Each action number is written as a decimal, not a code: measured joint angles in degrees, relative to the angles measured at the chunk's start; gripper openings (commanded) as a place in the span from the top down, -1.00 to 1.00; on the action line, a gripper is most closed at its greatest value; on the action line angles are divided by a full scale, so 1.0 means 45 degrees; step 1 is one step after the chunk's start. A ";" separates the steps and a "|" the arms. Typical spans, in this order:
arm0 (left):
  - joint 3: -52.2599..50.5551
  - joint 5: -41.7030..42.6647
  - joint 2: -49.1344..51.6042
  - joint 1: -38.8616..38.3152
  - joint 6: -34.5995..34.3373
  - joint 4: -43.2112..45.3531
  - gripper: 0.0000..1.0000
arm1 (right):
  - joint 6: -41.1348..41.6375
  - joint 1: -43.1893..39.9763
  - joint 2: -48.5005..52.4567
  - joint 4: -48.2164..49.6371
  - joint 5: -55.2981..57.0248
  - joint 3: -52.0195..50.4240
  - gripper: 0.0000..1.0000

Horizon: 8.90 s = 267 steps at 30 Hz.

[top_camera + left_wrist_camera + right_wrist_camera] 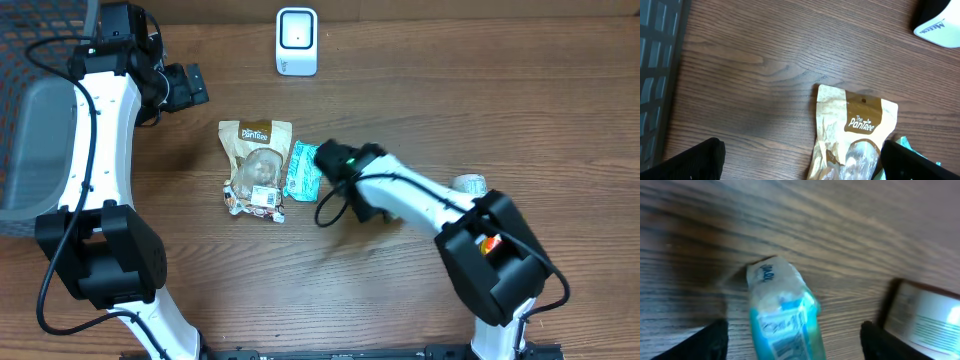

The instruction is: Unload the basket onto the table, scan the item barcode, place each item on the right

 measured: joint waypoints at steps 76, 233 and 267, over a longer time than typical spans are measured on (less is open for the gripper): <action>0.0000 0.0000 0.0000 0.0000 0.0000 0.0000 -0.99 | 0.0670 -0.1413 0.1292 0.4707 -0.7970 0.3133 -0.95; -0.6839 0.3079 0.0714 -0.4838 -0.0024 0.6776 0.92 | 0.2404 -0.2628 0.2074 0.6732 -1.1157 0.1724 0.92; -0.3405 0.3215 0.1239 -0.4920 -0.0039 0.2438 0.92 | 0.1166 -0.2880 0.1797 0.5469 -0.9228 0.2283 0.85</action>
